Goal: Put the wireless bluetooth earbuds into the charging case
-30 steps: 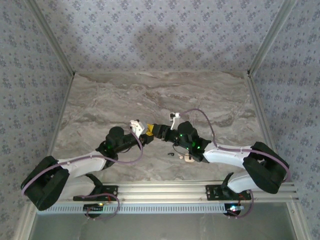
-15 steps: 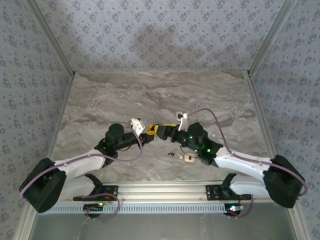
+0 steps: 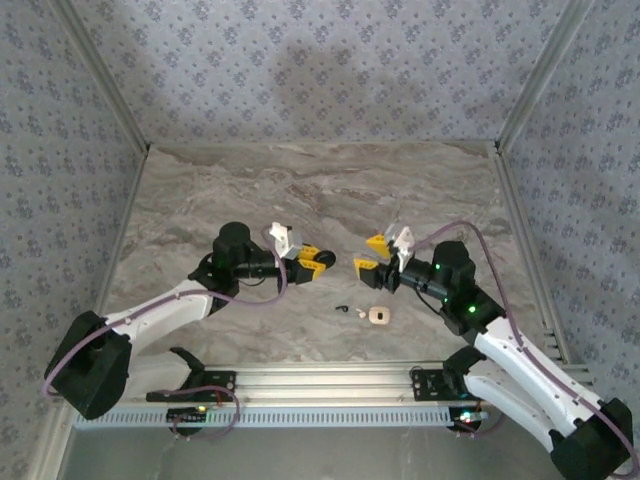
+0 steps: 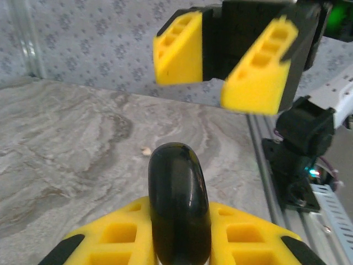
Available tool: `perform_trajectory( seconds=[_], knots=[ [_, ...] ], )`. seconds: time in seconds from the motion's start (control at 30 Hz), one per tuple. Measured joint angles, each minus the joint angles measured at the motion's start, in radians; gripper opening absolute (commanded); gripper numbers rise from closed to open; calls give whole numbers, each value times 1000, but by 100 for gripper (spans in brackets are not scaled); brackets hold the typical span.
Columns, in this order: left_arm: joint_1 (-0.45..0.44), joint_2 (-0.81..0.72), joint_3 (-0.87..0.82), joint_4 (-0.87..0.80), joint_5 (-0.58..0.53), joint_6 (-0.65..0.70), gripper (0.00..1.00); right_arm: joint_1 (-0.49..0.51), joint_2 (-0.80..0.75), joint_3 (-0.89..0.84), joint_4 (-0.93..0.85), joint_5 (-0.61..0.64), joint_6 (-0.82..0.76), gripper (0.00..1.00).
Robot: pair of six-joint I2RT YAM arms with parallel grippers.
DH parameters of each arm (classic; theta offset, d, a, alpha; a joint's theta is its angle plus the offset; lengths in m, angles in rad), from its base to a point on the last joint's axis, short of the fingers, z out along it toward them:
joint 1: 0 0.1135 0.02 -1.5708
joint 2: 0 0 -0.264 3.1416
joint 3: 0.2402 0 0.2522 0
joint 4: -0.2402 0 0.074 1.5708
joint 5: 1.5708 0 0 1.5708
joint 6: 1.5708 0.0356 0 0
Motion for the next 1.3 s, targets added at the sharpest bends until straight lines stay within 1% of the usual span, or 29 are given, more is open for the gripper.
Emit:
perform_trajectory(
  seconds=[0.1,0.2,0.33,0.53,0.7,0.9,0.97,1.13,1.2,1.27,1.3],
  knots=[
    [-2,-1,14,-41,34,23,14,-27,33,22,-88,-101,-166,57],
    [-5,-10,15,-72,55,38,14,-55,102,80,-140,-194,-266,56],
    [-14,-16,15,-86,66,47,14,-62,187,143,-152,-311,-348,54],
    [-20,-19,15,-95,73,48,14,-49,287,202,-182,-416,-416,48],
    [-23,-20,17,-95,74,47,14,-23,336,230,-195,-457,-459,44],
    [-28,-20,23,-97,80,47,14,0,379,247,-201,-476,-487,39],
    [-28,-20,25,-97,82,47,14,5,388,253,-201,-481,-492,36],
    [-28,-21,26,-98,88,55,14,6,399,262,-207,-481,-504,20],
    [-28,-21,26,-99,88,60,15,4,399,263,-214,-481,-505,16],
    [-28,-21,26,-102,88,66,17,4,399,264,-222,-481,-509,14],
    [-28,-21,26,-103,88,66,20,4,399,266,-227,-480,-510,14]
  ],
)
